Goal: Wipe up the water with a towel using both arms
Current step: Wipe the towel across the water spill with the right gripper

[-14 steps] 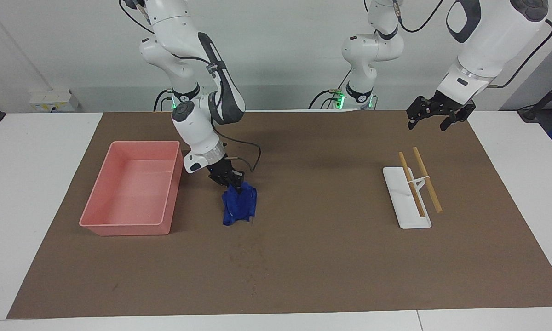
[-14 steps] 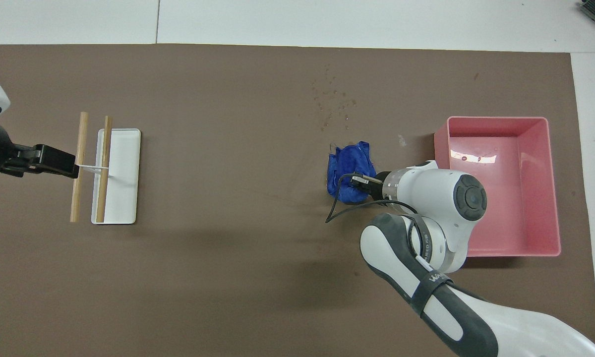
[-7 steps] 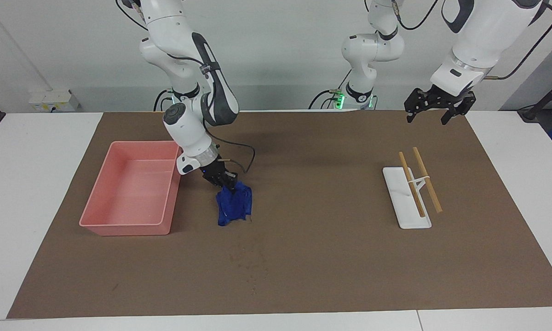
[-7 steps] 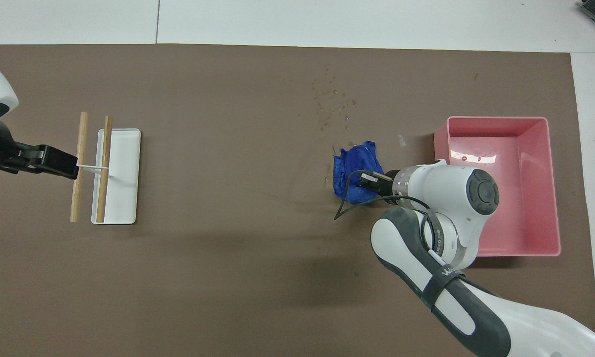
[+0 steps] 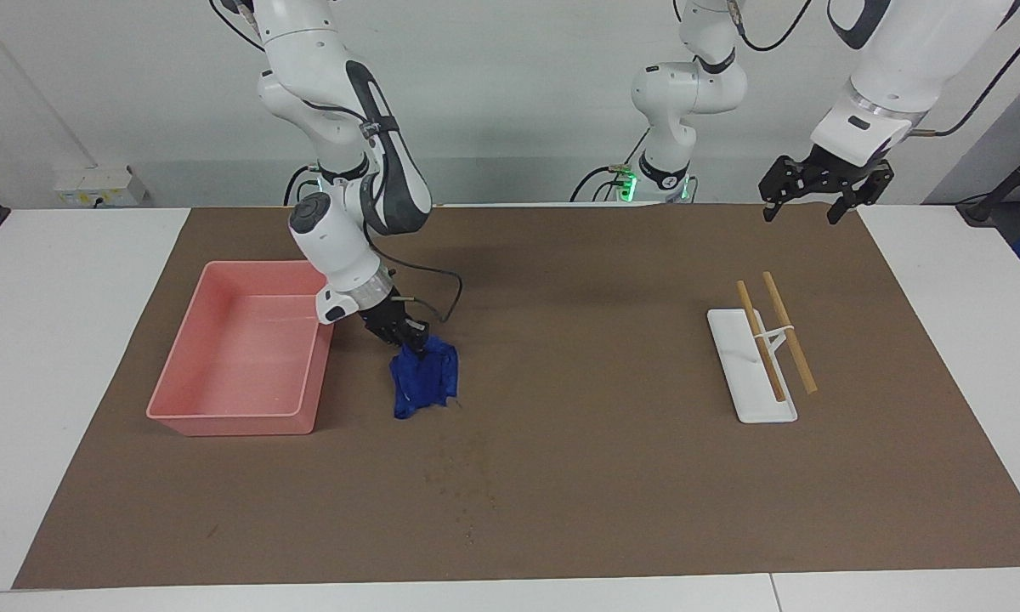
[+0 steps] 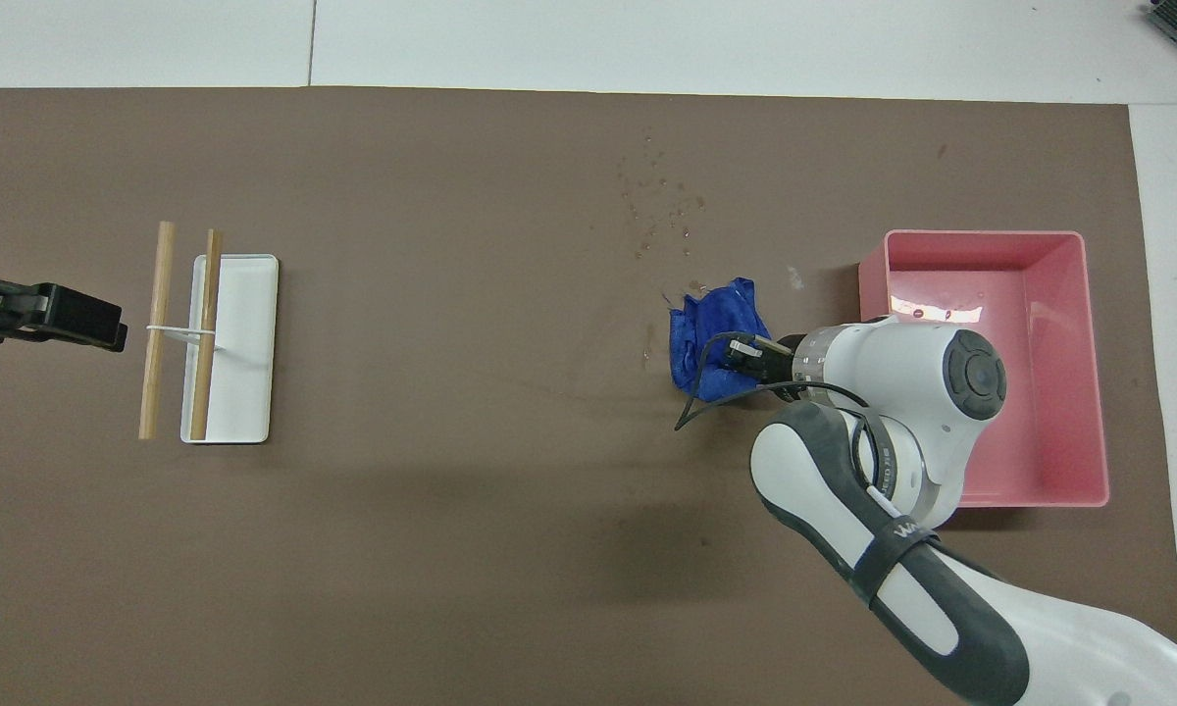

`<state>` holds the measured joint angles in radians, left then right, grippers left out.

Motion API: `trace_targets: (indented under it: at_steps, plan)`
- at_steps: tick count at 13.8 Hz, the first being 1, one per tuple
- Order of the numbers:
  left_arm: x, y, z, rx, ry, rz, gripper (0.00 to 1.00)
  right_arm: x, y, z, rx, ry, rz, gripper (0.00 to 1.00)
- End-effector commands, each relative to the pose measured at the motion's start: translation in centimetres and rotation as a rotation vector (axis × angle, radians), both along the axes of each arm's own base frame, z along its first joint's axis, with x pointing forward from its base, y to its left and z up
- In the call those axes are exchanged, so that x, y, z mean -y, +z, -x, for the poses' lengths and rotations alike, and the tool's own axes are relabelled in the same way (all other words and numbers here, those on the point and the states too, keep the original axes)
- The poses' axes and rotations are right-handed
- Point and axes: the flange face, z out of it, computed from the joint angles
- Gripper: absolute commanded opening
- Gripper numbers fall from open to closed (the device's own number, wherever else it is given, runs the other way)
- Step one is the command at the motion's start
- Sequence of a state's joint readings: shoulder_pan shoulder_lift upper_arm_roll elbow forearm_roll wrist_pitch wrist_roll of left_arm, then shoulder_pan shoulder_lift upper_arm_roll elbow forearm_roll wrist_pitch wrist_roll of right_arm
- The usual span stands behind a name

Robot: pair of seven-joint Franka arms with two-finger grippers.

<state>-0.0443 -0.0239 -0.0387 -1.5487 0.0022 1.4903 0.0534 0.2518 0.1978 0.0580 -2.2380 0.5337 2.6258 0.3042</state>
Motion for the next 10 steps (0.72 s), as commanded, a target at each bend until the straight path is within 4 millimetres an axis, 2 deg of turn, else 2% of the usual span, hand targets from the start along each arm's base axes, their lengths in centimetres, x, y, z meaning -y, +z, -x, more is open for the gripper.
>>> trace_targets:
  at_steps: [1, 3, 5, 7, 8, 9, 10]
  plan:
    - [-0.4, 0.7, 0.2, 0.016, -0.005, 0.002, 1.00, 2.3, -1.7, 1.1, -0.040, -0.017, 0.014, 0.00]
    - [-1.2, 0.6, 0.2, 0.016, 0.000, 0.002, 1.00, 2.6, -1.5, 0.9, -0.044, -0.022, 0.010, 0.00]
    - [-1.2, 0.2, 0.2, 0.011, -0.003, 0.001, 1.00, 2.0, 0.4, 1.0, -0.054, -0.013, -0.010, 0.00]
    - [-1.6, 0.1, 0.1, 0.019, -0.001, 0.000, 1.00, 2.0, 3.9, 0.9, -0.059, 0.002, -0.039, 0.00]
    - [-1.0, 0.0, 0.0, 0.019, -0.018, -0.002, 1.00, 1.9, 6.3, 0.8, -0.057, 0.014, -0.054, 0.00]
    - [-1.6, -0.5, -0.4, 0.006, -0.011, -0.009, 1.00, 1.6, 9.0, 0.8, -0.047, 0.021, -0.067, 0.00]
    - [-0.9, -0.6, -0.5, 0.003, -0.023, -0.014, 1.00, 1.5, 11.6, 1.0, -0.041, 0.022, -0.083, 0.00]
